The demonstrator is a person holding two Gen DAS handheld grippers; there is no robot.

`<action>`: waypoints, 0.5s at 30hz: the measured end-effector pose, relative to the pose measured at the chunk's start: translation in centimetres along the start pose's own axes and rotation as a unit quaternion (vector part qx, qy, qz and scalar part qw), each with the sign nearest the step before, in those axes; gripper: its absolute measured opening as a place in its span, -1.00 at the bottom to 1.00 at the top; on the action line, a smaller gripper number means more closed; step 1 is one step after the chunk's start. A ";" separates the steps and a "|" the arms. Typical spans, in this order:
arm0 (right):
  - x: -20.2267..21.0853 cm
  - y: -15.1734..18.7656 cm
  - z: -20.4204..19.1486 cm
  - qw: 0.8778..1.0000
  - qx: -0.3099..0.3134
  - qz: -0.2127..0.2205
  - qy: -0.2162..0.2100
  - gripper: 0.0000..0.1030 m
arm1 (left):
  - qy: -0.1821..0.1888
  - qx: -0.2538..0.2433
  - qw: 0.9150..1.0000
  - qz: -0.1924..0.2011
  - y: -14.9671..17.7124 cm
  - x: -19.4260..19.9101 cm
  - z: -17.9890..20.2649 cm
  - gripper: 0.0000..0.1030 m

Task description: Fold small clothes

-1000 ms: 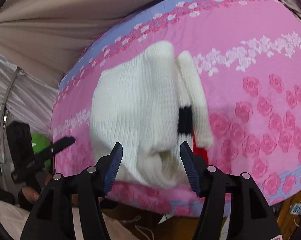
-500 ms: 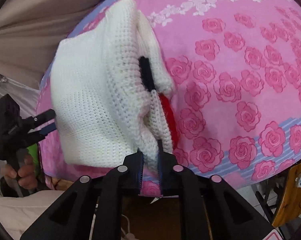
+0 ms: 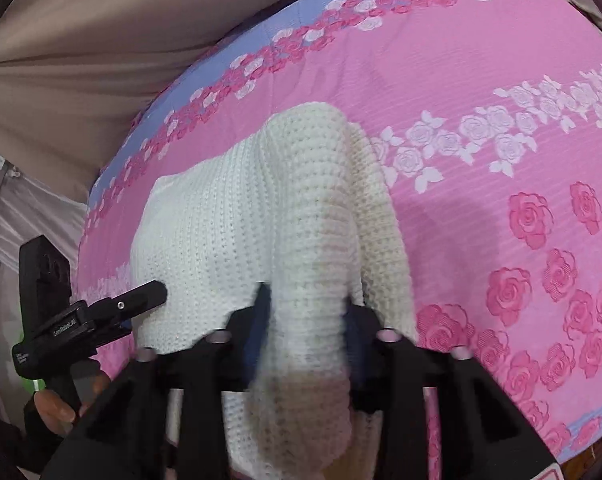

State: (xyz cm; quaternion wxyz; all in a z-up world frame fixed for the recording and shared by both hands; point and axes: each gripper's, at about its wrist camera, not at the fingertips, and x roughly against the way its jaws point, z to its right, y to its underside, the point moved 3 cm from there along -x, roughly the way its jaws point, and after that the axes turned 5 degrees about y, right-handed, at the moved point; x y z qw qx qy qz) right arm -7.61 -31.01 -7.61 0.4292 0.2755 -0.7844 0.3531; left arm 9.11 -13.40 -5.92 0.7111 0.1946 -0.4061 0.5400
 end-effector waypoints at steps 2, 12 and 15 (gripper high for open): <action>2.9 -1.2 -1.5 0.998 0.013 0.046 -0.029 -0.71 | 0.006 -0.022 1.000 0.016 -0.7 1.8 1.1 -0.14; 0.3 -0.3 1.3 0.998 0.017 0.017 0.062 -0.51 | -0.087 -0.027 0.996 0.018 -0.4 1.3 -0.2 0.74; 2.4 -0.4 1.1 0.996 0.008 0.038 0.081 0.01 | -0.109 -0.043 0.993 0.011 0.2 1.6 -0.5 0.74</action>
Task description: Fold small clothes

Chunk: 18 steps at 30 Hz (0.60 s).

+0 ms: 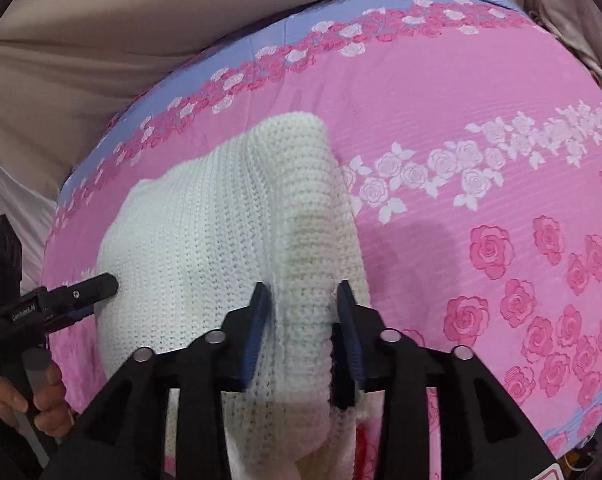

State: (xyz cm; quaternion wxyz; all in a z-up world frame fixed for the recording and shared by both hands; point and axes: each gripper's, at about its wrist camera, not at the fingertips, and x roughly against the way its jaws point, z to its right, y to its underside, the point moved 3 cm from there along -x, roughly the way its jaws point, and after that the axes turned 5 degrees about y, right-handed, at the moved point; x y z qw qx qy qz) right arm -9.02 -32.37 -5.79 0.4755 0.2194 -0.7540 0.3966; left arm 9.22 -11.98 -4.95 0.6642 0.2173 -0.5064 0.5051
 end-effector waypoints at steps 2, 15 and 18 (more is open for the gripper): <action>0.4 0.7 0.1 1.000 0.003 -0.009 0.009 0.03 | -0.008 -0.005 1.000 -0.005 0.3 0.1 0.0 0.74; -0.2 7.8 1.2 0.995 -0.009 -0.102 0.018 0.13 | -0.031 -0.026 0.999 -0.028 1.4 0.5 0.6 0.75; 1.2 7.5 0.6 0.996 -0.007 -0.088 0.005 0.13 | -0.009 -0.027 0.998 -0.049 2.6 1.5 0.9 0.75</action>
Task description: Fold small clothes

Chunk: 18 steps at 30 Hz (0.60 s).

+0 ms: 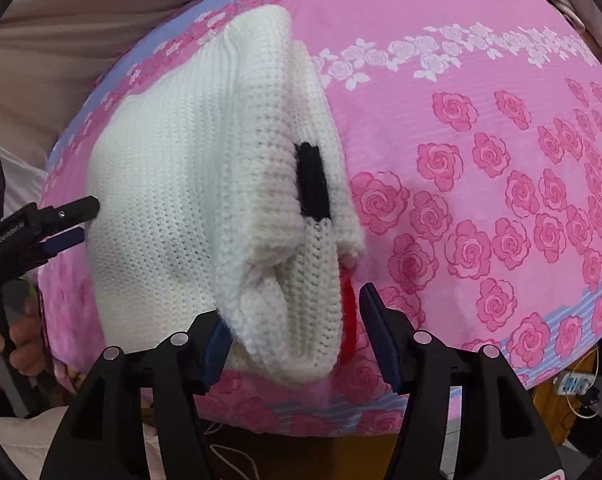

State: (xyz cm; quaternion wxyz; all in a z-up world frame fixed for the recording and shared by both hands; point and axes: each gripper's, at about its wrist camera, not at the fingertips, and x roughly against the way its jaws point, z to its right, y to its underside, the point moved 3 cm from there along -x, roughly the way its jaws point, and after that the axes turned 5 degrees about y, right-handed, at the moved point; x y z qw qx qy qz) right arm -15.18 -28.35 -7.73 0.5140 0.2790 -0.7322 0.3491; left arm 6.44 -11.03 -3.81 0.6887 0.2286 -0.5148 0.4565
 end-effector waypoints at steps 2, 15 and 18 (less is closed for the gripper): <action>0.8 0.0 -0.1 1.000 -0.007 -0.001 -0.016 0.14 | 0.031 -0.006 0.999 -0.020 1.3 0.4 0.2 0.76; -0.5 2.1 1.3 1.000 -0.003 -0.002 -0.031 -0.83 | 0.023 -0.020 0.992 -0.124 5.5 -3.7 -1.4 -0.15; -1.3 2.2 1.7 1.000 -0.005 -0.018 -0.026 -0.76 | 0.011 -0.022 0.994 -0.105 5.3 -2.1 -1.2 0.15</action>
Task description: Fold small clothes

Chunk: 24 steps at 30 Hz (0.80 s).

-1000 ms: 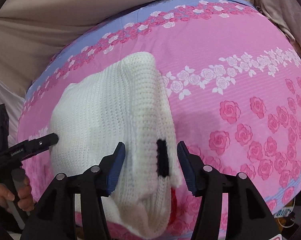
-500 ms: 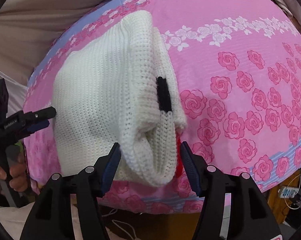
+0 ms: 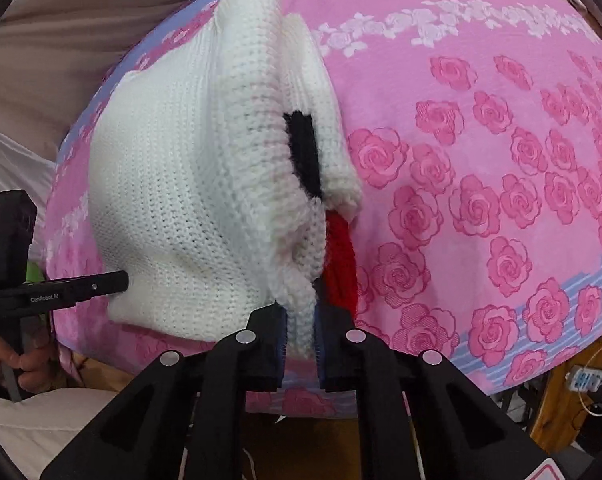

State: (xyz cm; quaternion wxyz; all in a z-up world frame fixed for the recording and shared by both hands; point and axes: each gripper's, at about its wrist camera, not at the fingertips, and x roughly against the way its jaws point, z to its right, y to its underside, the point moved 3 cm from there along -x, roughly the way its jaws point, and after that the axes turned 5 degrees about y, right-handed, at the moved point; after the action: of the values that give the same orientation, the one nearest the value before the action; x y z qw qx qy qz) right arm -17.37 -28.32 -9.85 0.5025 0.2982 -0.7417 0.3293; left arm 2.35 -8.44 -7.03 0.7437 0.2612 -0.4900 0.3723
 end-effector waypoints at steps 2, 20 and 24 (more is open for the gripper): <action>1.8 -0.6 -0.3 1.000 0.003 0.012 0.010 -0.58 | -0.020 -0.020 0.999 0.034 0.0 1.8 0.5 0.26; 6.6 -13.7 -5.8 0.976 0.033 0.198 -0.080 -0.78 | -0.075 -0.016 0.987 0.143 -7.0 2.4 1.8 0.71; -1.7 -13.1 -2.2 0.997 0.025 0.067 0.014 -0.75 | -0.068 -0.008 0.989 0.129 -6.9 1.5 1.4 0.74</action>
State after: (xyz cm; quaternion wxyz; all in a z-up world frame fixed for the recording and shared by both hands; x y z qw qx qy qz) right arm -5.46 -34.30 -8.36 0.4822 0.2553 -0.7444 0.3850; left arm 7.49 -13.09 -5.26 0.6562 0.2144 -0.5724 0.4425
